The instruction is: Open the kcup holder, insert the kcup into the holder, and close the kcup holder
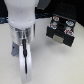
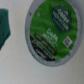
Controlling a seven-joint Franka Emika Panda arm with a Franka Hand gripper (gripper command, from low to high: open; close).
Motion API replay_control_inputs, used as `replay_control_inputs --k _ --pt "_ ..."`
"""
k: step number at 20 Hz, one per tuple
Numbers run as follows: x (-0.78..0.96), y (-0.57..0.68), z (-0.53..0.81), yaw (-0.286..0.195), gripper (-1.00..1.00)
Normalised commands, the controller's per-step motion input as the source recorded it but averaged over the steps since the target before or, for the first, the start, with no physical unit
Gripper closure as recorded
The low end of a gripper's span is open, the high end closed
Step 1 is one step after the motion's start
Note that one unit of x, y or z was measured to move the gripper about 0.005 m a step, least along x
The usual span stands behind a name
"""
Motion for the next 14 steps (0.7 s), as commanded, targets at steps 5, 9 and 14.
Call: replay_control_inputs --k 5,9,14 --pt "0.20 0.00 -0.02 -0.069 -1.00" --pt "0.14 0.01 -0.02 -0.052 -1.00" --pt "-0.02 0.10 -0.15 0.000 1.00"
